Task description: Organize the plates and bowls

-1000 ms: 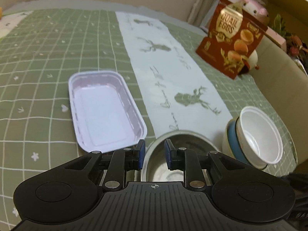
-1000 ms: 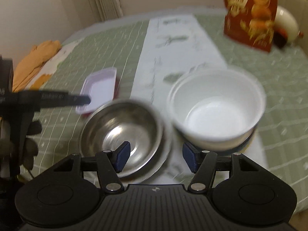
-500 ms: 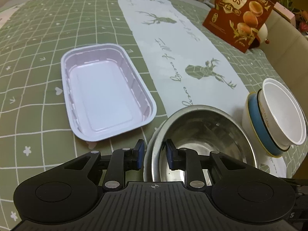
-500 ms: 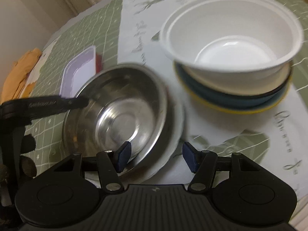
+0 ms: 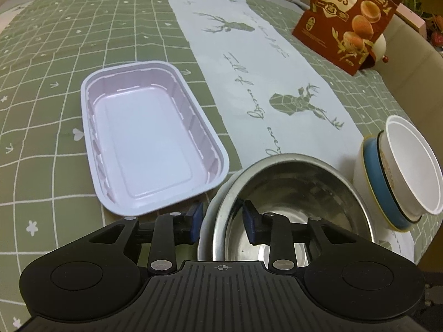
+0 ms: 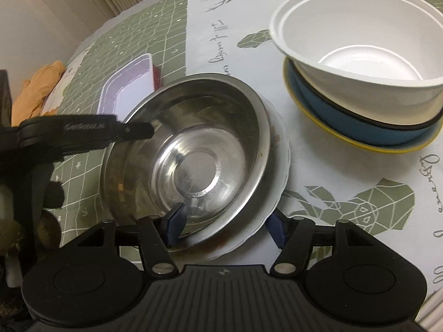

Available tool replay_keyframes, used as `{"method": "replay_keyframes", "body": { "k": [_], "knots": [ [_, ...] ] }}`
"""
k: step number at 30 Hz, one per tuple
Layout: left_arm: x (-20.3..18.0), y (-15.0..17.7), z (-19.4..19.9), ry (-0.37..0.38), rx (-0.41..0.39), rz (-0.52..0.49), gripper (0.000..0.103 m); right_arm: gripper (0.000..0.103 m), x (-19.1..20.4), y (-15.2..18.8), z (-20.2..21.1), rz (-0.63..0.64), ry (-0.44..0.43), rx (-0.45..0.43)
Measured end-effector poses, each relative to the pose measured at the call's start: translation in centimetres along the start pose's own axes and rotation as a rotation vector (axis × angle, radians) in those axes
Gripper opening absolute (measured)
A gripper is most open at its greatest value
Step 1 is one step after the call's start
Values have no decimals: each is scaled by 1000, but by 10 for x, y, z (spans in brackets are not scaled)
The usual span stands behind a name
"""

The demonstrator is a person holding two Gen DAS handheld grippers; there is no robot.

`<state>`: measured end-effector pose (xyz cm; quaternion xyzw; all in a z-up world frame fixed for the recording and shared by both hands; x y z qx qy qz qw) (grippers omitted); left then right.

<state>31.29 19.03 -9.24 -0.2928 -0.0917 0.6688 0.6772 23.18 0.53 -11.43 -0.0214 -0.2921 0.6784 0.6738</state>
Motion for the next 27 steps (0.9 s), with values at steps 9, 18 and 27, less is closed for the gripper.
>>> {"method": "replay_keyframes", "body": {
  "k": [9, 18, 27],
  "knots": [
    [-1, -11, 11, -15, -22, 36, 32, 64, -3, -3, -4, -3, -49, 11],
    [-28, 13, 71, -29, -176, 147, 25, 63, -25, 10, 81, 184, -53, -153],
    [-143, 57, 122, 56, -392, 48, 21, 64, -67, 9, 174, 340, 7, -435]
  ]
}}
Point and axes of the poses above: each gripper's, at about its wrist camera, not at the fingertips, and z roughly against the way its jaws point, x to its left, y to its underside, the point moved 4 cm from there along -z, roughly the way its jaws point
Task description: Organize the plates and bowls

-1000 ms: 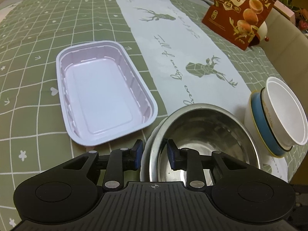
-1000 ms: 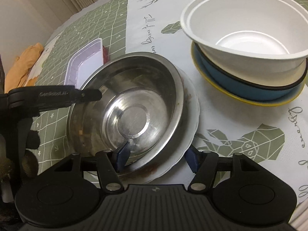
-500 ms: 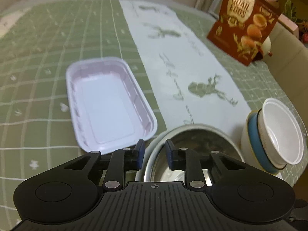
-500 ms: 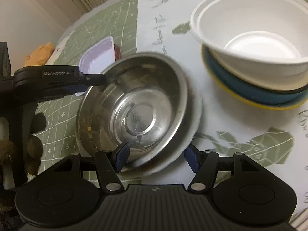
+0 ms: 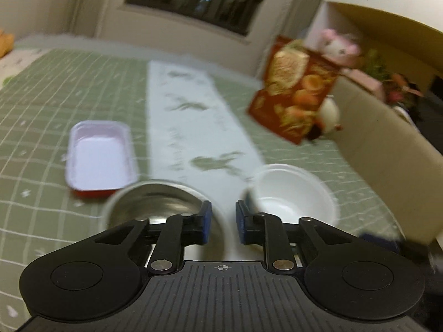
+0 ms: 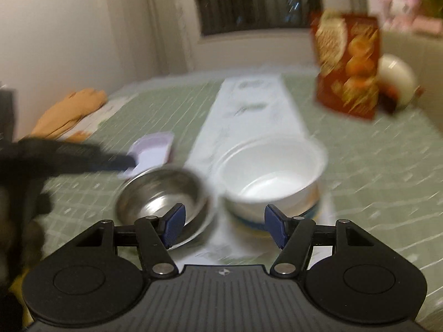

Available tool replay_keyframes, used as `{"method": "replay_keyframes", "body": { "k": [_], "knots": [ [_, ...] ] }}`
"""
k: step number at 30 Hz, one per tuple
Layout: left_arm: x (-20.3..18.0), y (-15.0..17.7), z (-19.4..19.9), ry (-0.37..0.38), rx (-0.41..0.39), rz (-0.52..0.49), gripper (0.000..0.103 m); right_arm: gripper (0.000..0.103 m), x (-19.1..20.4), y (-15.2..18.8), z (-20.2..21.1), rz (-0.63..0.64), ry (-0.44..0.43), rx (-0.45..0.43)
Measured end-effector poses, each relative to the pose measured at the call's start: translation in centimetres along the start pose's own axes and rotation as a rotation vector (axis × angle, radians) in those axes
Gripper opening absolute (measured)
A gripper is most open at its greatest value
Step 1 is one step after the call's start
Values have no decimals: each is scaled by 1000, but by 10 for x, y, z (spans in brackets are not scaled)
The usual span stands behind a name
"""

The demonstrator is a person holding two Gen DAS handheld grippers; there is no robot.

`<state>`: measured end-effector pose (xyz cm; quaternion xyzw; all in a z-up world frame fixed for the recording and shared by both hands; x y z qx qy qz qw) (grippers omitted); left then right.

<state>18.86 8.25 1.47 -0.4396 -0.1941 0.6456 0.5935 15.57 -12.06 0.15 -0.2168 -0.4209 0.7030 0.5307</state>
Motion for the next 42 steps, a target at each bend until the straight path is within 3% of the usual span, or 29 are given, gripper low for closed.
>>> {"method": "replay_keyframes", "body": {
  "k": [4, 9, 12, 17, 20, 24, 26, 32, 37, 42],
  "knots": [
    [-39, 1, 8, 29, -43, -25, 18, 64, -27, -21, 11, 7, 16, -57],
    [-53, -15, -23, 16, 43, -21, 18, 72, -68, -46, 9, -68, 38, -73],
    [-50, -27, -52, -8, 62, -32, 19, 73, -95, -55, -17, -138, 11, -50],
    [-42, -37, -92, 14, 205, 27, 19, 73, -126, -65, -91, -178, 14, 32],
    [-38, -38, -105, -65, 241, 4, 19, 73, -140, -59, -121, -233, -33, 65],
    [-29, -33, -122, -75, 293, 27, 20, 73, -145, -35, -140, -256, -64, 163],
    [-28, -29, -130, -84, 313, 5, 28, 73, -145, -24, -151, -268, -73, 218],
    [-34, -22, -140, -90, 391, -19, 34, 72, -151, -19, -153, -288, -63, 224],
    [-33, -25, -151, -139, 444, 3, 37, 68, -150, -16, -161, -330, -148, 282],
    [-37, -20, -173, -117, 518, -11, 36, 68, -141, -6, -168, -320, -169, 316]
  ]
}}
Point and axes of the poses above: each gripper's, at about its wrist camera, not at the fingertips, and z roughly against the way its jaws point, x to its left, y to its underside, the point moved 4 cm from there along -z, roughly the way its jaws point
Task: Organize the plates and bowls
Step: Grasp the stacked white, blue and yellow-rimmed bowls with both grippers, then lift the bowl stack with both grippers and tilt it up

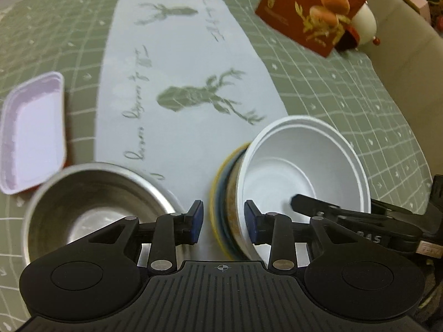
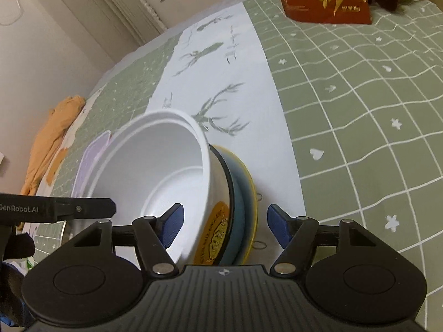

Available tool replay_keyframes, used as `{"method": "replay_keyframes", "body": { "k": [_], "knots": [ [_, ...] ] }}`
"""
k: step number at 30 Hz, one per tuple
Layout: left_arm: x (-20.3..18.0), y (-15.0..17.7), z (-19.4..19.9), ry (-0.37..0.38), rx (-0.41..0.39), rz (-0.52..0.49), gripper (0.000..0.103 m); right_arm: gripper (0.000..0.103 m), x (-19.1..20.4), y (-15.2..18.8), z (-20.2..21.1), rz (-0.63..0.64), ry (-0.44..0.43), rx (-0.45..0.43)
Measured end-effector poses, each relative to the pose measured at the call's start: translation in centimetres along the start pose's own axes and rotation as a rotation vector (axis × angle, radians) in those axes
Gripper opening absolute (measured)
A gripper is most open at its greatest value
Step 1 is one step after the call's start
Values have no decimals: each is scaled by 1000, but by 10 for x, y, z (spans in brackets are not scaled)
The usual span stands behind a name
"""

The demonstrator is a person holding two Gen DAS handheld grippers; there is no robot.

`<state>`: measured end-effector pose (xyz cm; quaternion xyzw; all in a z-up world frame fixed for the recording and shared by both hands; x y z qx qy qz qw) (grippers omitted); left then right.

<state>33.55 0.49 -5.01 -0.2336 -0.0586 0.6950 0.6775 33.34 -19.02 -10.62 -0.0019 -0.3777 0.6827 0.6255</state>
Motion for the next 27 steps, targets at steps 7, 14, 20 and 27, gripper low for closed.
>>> {"method": "replay_keyframes", "body": {
  "k": [7, 14, 20, 27],
  "knots": [
    [-2, -4, -16, 4, 27, -5, 40, 62, -4, 6, -22, -53, -61, 96],
    [-2, 3, -29, 27, 80, 12, 53, 63, 3, 11, -21, -58, -107, 109],
    [-10, 13, -21, 23, 100, 14, 59, 63, 9, 21, -11, -39, -93, 103],
    [-11, 34, -12, 50, 137, 30, 60, 63, 8, 28, -1, -57, -138, 121]
  ]
}}
Point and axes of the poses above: each gripper's, at about its wrist camera, not at the fingertips, and z roughly against the way its jaws point, x to its left, y to its underside, the point moved 4 cm from there along -z, roughly the way its jaws point
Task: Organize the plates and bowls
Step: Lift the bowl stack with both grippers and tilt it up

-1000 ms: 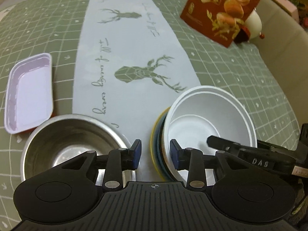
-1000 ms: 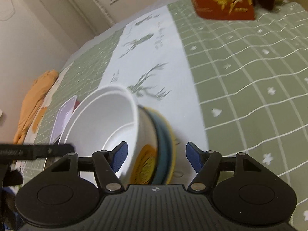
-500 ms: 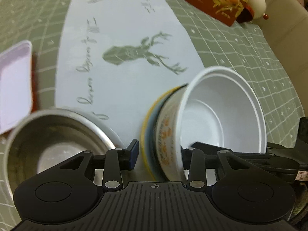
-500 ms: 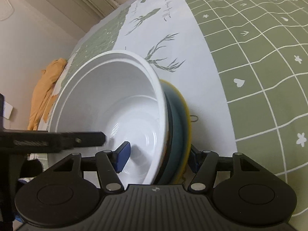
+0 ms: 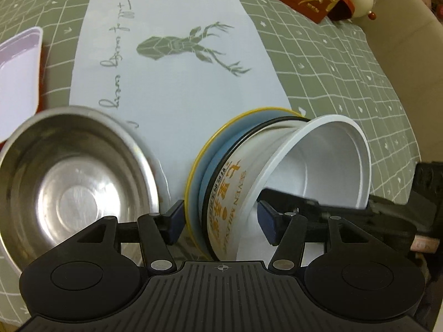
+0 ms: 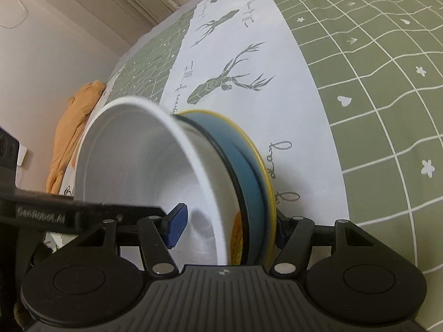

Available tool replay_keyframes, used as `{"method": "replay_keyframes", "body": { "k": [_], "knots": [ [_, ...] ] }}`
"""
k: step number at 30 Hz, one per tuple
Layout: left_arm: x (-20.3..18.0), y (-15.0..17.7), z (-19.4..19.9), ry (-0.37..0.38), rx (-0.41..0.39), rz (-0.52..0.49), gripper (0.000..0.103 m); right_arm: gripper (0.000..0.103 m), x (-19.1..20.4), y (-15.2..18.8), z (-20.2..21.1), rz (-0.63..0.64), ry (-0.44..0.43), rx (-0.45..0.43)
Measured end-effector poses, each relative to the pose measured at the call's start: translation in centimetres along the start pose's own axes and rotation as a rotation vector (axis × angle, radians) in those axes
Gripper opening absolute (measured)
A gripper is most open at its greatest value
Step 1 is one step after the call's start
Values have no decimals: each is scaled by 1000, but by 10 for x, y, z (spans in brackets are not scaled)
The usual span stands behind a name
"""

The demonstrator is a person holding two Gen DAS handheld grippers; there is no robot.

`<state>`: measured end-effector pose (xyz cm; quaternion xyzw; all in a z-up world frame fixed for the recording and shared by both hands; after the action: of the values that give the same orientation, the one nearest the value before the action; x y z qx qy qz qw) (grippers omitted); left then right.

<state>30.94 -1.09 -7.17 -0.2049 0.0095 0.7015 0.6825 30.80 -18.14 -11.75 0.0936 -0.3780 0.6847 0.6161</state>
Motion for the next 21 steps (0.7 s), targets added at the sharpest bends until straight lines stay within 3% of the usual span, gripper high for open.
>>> {"method": "replay_keyframes", "body": {
  "k": [12, 17, 21],
  "knots": [
    [-8, -17, -7, -37, -57, -42, 60, 63, -11, -9, -8, -55, 38, -10],
    [2, -15, -13, 2, -52, -4, 59, 63, -8, -9, -12, -61, 44, -10],
    [3, -15, -19, 17, -53, 7, 59, 63, -13, -15, -7, -68, 99, -65]
  ]
}}
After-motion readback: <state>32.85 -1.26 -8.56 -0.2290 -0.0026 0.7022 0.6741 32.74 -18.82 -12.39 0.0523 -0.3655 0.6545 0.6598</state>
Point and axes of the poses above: each gripper's, at about its wrist camera, not at the fingertips, and z roughly against the way its jaws point, x to its left, y to its underside, the point moved 4 cm from there along -z, roughly the way its jaws point
